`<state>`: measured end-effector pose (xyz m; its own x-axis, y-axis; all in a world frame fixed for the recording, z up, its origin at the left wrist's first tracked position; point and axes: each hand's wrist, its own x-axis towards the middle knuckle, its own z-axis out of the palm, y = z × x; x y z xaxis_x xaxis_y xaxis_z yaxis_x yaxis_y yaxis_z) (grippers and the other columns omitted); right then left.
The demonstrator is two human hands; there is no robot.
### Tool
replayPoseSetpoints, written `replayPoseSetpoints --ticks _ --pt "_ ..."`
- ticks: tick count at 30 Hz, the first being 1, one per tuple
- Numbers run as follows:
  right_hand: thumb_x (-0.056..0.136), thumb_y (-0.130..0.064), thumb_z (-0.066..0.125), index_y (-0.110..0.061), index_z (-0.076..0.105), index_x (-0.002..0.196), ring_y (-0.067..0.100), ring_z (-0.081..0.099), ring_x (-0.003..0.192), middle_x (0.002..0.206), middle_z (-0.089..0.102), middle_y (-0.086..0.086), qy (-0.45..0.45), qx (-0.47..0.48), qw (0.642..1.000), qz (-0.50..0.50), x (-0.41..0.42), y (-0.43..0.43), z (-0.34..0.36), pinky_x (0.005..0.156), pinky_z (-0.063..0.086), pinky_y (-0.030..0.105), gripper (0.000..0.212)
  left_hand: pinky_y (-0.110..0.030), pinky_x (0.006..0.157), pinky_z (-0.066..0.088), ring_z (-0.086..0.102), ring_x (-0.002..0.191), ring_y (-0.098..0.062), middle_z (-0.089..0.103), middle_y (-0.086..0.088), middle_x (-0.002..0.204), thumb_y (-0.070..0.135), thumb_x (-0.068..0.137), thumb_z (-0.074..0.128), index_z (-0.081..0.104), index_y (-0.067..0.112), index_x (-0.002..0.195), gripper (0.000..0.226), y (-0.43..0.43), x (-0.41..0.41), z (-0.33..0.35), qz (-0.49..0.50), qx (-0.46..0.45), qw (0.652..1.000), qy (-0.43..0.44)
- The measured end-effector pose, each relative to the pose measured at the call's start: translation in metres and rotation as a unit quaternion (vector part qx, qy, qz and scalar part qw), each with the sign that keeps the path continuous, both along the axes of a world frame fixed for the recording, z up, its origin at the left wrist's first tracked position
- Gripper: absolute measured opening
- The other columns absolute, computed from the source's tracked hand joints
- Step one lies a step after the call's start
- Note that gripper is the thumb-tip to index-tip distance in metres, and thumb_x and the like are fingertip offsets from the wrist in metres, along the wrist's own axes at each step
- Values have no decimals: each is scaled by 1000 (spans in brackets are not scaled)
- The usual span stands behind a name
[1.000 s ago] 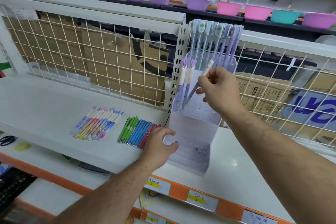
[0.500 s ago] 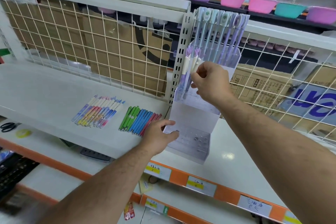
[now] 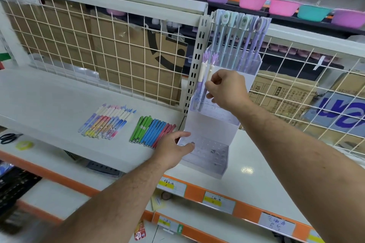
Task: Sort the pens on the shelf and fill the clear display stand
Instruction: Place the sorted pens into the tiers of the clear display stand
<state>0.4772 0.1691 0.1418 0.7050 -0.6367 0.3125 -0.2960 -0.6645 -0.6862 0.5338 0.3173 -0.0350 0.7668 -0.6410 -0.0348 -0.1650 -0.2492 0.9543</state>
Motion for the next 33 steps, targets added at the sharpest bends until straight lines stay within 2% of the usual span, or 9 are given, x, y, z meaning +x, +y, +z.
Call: replayPoseSetpoints --ticks 5,9,11,15,20,24,28,31,33 --pt "90 -14 65 -12 67 81 20 74 71 75 73 6 -29 30 999 -14 -1 1 -8 67 63 46 10 -24 91 40 50 116 -9 55 10 134 38 83 79 66 39 125 44 -1 2 -4 -1 -3 1000 0" --pt "89 -20 69 -11 70 101 24 73 82 92 73 6 -27 41 999 -24 -7 0 -21 74 62 46 16 -24 90 41 51 115 -9 56 12 129 40 82 80 66 41 123 43 -2 3 -5 0 -2 1000 -1" --pt "89 -22 69 -14 67 105 24 72 81 90 72 3 -27 41 999 -20 -12 2 -28 73 62 45 18 -23 87 42 52 114 -8 56 12 128 41 81 80 66 42 121 42 -2 4 -5 0 4 1000 0" --pt "87 -26 68 -22 66 98 14 66 82 85 67 -11 -14 -14 999 -25 -22 7 -41 64 49 23 12 -16 76 43 53 106 -2 57 12 122 43 79 81 66 46 114 38 -2 5 1 -2 16 1000 4" --pt "89 -30 69 -20 67 114 11 66 87 111 68 -6 -5 -52 998 -17 -31 18 -56 81 52 30 27 -11 72 39 51 102 1 56 14 121 46 79 80 66 46 116 40 -1 5 2 -7 30 999 -10" --pt "89 -30 69 -22 65 119 8 64 90 119 65 -6 4 -56 998 -19 -36 28 -65 77 50 29 31 -15 73 40 52 105 -7 53 13 117 45 79 80 65 43 120 44 -1 11 8 -37 50 998 -16" --pt "89 -30 68 -22 66 117 9 62 92 117 66 -5 29 -50 998 -24 -34 41 -76 71 48 27 29 -16 70 46 58 108 -8 58 14 121 32 81 78 63 40 123 45 4 29 18 -107 89 990 -39" --pt "88 -32 70 -25 66 119 10 62 92 118 65 -6 61 -49 997 -22 -22 54 -83 73 46 27 32 -14 67 47 61 98 -3 62 16 106 16 79 71 67 38 114 41 19 48 25 -110 69 989 -75" --pt "87 -34 70 -25 66 120 11 62 93 118 64 -6 81 -47 995 -22 -9 67 -87 75 44 27 34 -15 67 49 63 92 -8 64 13 99 12 79 70 70 32 104 31 35 65 25 -100 51 988 -108"
